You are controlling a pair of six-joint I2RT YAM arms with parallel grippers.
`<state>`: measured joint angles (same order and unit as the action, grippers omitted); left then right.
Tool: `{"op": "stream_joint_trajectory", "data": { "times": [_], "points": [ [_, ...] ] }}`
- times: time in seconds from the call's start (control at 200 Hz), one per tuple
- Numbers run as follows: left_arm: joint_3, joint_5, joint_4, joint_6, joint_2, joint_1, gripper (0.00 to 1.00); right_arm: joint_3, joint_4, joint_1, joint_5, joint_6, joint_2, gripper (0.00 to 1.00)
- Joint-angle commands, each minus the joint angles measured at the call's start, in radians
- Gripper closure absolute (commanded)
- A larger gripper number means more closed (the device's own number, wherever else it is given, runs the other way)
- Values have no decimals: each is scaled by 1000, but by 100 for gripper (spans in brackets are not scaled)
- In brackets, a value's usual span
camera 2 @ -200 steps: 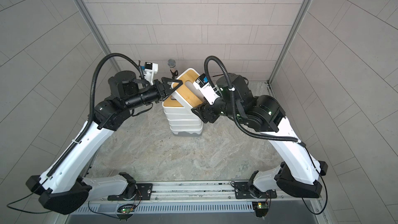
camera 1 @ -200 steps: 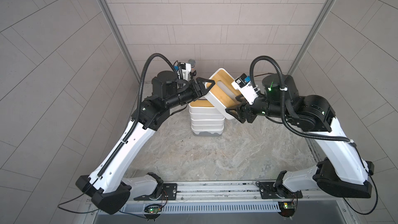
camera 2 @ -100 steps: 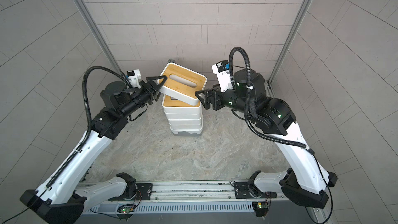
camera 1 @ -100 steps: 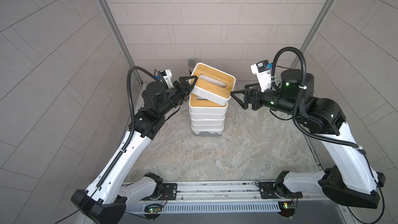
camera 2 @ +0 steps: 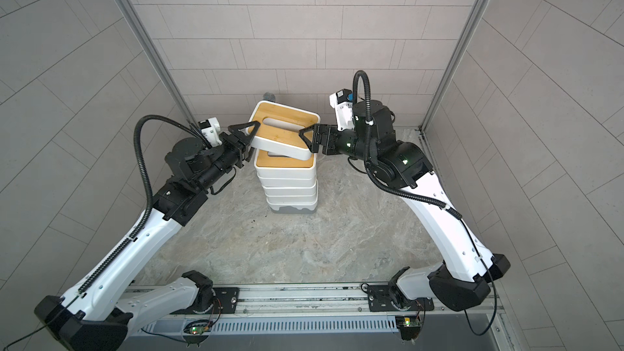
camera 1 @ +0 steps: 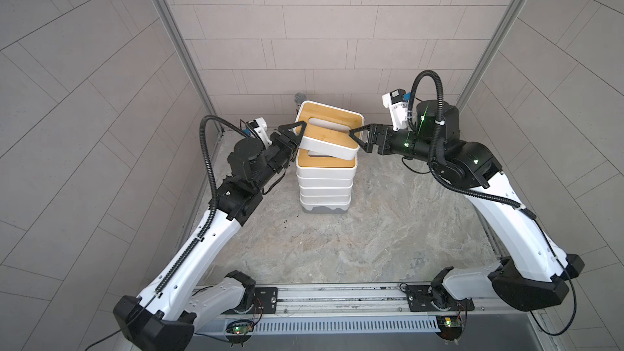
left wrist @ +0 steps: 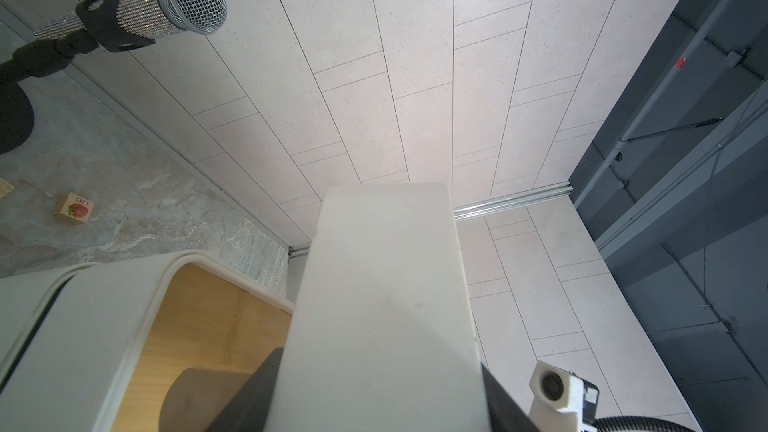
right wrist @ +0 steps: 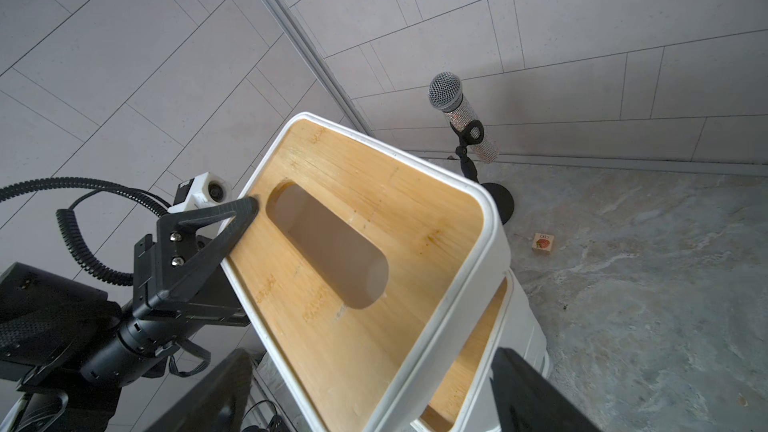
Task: Stack the tissue boxes
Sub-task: Place the tissue box at the tissue box.
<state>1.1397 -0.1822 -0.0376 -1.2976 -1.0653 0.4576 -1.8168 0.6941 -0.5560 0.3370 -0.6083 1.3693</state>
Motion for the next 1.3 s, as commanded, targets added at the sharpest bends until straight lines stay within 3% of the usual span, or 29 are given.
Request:
{"op": "stream_joint_trajectory", "data": {
  "times": [0.0,0.4,0.651,1.036,1.296],
  "points": [
    [7,19,-117,5,26,10,80,20,-60,17,34,-39,10,8],
    [-14,59,-41,63,33,18,79,70,-127,39,106,-67,56,8],
    [-18,57,11,95,28,21,74,86,-136,47,122,-64,75,9],
    [-1,73,62,140,30,22,39,96,-134,48,117,-50,77,10],
    [39,86,141,198,13,22,27,98,-131,50,114,-44,76,12]
  ]
}}
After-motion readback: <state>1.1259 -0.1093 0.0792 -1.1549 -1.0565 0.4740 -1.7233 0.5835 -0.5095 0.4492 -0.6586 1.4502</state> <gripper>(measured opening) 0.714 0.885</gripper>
